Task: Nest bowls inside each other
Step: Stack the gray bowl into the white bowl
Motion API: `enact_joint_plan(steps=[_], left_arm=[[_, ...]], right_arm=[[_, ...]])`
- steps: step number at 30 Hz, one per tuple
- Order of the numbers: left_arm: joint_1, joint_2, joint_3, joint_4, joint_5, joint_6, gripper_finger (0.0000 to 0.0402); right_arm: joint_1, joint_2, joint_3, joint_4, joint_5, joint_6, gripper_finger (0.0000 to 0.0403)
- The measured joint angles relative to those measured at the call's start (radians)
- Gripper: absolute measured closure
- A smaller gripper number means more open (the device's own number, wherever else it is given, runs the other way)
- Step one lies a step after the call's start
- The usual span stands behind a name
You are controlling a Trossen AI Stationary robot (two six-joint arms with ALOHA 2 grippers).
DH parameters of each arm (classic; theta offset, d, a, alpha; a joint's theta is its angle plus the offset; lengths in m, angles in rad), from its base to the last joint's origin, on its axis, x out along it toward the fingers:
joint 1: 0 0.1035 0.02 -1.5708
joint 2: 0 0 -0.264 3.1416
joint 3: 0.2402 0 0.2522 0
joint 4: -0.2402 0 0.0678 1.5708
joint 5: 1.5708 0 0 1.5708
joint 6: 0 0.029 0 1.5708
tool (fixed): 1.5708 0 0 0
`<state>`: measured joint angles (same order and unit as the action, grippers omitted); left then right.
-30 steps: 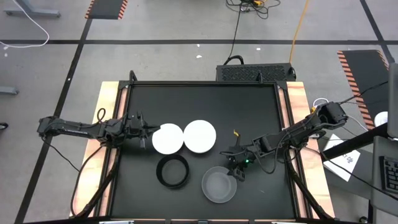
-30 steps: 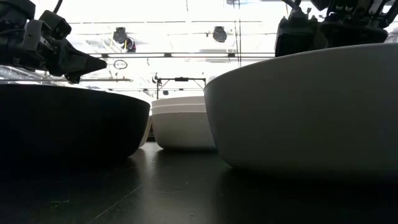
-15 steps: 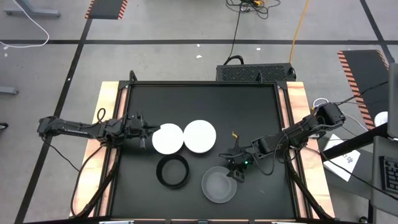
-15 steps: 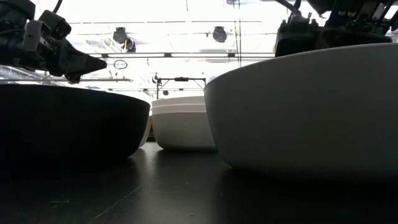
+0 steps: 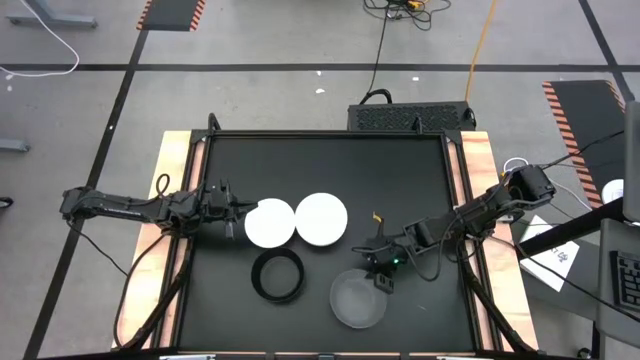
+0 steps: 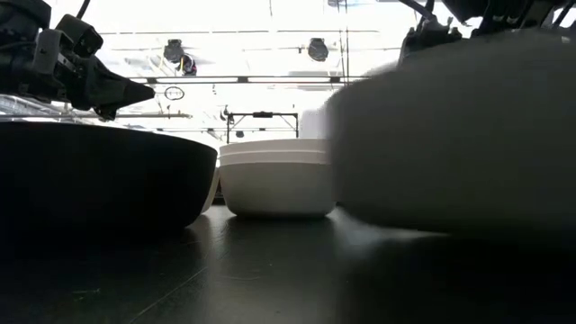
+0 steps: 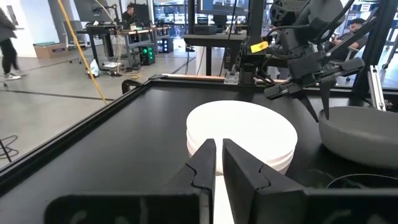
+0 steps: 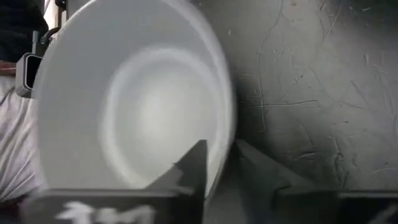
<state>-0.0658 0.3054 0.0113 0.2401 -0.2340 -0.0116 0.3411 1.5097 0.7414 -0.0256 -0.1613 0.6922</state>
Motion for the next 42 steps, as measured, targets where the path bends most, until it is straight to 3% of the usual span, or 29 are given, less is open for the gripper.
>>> enact_joint_plan(steps=[5,14,25,33,42], left_arm=[[0.000,0.000,0.000,0.000,0.000,0.000,0.0371],[0.000,0.000,0.000,-0.003,0.007,0.000,0.0371],[0.000,0.000,0.000,-0.005,0.007,0.000,0.0371],[0.000,0.000,0.000,-0.005,0.007,-0.001,0.0371],[0.000,0.000,0.000,-0.003,0.004,-0.001,0.0371]], right_arm=[[-0.020,0.000,0.000,-0.003,-0.002,-0.005,0.0396],[-0.053,-0.043,0.005,0.021,0.014,-0.078,0.0401],[-0.022,-0.283,-0.003,-0.065,0.214,-0.253,0.0402],[-0.053,-0.489,-0.157,-0.044,0.336,-0.315,0.0402],[-0.083,-0.712,-0.395,0.242,0.374,-0.373,0.0402]])
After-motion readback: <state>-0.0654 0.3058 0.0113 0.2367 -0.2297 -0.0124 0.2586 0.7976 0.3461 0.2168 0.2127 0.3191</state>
